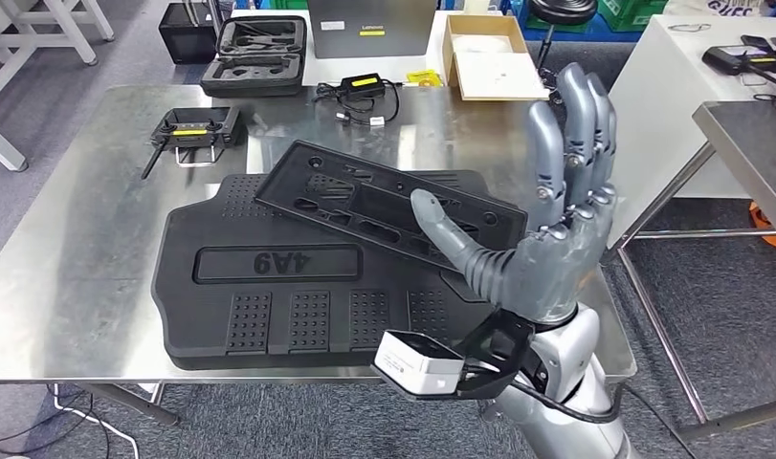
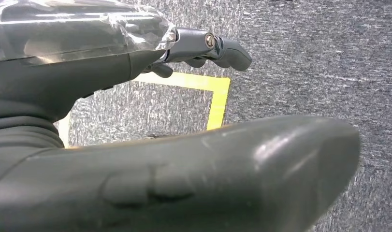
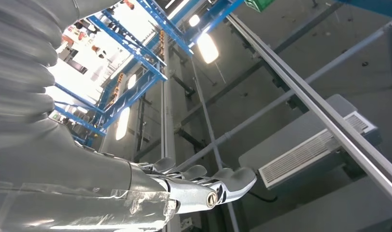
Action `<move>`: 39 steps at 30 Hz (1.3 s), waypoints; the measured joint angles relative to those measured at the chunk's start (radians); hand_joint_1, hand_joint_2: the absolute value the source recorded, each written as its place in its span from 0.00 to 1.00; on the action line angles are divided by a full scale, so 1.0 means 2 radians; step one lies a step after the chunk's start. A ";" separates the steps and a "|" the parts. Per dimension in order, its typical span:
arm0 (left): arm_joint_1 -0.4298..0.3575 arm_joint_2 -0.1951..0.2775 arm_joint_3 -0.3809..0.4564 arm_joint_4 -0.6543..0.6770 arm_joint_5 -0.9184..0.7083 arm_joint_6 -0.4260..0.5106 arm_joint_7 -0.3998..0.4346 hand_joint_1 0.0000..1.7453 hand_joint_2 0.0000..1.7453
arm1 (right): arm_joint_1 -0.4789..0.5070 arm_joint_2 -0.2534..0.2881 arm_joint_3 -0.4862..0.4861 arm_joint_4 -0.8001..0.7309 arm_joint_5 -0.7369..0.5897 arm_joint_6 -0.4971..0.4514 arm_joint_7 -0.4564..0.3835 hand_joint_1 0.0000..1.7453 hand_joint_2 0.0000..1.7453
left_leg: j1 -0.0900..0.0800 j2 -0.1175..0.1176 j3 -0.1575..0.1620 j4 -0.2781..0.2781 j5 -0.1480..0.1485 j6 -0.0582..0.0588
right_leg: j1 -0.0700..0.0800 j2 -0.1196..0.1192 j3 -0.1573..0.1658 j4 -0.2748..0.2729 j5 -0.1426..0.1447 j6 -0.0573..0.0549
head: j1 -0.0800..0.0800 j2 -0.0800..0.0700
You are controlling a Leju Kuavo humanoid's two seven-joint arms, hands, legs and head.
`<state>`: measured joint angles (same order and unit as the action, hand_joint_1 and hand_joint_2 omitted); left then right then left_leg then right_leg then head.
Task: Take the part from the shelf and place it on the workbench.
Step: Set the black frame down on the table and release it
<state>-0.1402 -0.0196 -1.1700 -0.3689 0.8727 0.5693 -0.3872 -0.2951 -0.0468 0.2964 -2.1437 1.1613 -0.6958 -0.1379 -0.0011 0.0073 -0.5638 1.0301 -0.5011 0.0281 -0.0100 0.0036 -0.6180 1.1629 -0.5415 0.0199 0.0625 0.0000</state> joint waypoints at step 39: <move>0.006 -0.003 0.000 0.000 0.040 0.012 -0.016 0.00 0.00 | 0.085 0.066 -0.088 -0.031 -0.067 0.000 -0.094 0.00 1.00 | 0.002 -0.003 -0.029 0.048 -0.026 -0.024 | -0.001 -0.005 0.035 -0.075 0.019 -0.019 | -0.003 0.000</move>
<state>-0.1288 -0.0259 -1.1700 -0.3689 0.9518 0.5925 -0.4191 -0.1258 0.0853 0.1205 -2.2062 1.0267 -0.6962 -0.3249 0.0035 0.0014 -0.6220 1.1263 -0.5527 -0.0194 -0.0113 -0.0062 -0.5489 1.0125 -0.5041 -0.0183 0.0565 0.0000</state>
